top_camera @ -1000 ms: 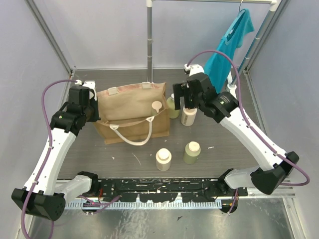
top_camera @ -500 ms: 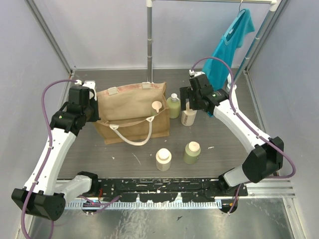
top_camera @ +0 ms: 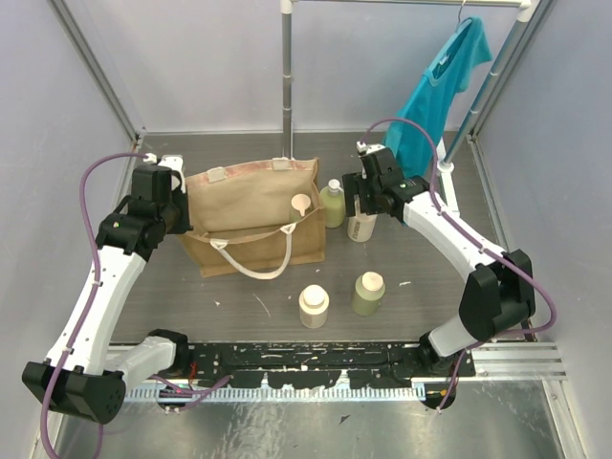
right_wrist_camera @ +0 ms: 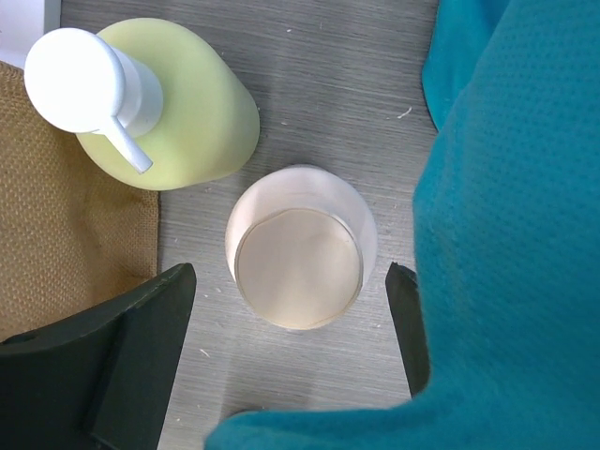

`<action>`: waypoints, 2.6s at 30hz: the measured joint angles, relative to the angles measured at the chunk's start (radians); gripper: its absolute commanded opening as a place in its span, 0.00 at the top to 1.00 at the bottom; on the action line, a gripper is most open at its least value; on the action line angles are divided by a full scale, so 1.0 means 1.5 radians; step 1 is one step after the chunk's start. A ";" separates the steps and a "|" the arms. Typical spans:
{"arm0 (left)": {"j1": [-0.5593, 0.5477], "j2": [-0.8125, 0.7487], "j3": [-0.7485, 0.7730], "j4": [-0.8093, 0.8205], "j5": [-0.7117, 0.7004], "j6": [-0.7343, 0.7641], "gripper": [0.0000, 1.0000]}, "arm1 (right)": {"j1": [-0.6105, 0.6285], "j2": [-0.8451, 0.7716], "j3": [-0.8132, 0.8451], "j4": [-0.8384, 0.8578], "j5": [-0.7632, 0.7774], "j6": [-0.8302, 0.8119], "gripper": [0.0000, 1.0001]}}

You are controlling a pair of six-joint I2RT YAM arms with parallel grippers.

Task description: Place the personal care products into the canvas bag

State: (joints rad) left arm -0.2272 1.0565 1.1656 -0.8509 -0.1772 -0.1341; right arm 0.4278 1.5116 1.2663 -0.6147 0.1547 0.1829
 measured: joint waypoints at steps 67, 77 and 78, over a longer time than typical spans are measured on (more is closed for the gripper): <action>0.000 0.002 0.000 0.000 -0.010 -0.001 0.95 | 0.002 -0.085 0.187 -0.170 -0.145 -0.050 0.99; 0.000 0.003 0.000 0.000 -0.010 -0.011 0.99 | 0.002 0.016 0.535 -0.102 -0.297 -0.027 0.99; 0.000 0.003 0.000 0.000 -0.010 -0.012 0.99 | 0.003 0.027 0.544 -0.090 -0.311 -0.020 0.99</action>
State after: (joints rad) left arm -0.2272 1.0603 1.1652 -0.8509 -0.1925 -0.1520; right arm 0.4320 1.5517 2.0819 -0.7494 -0.3119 0.1528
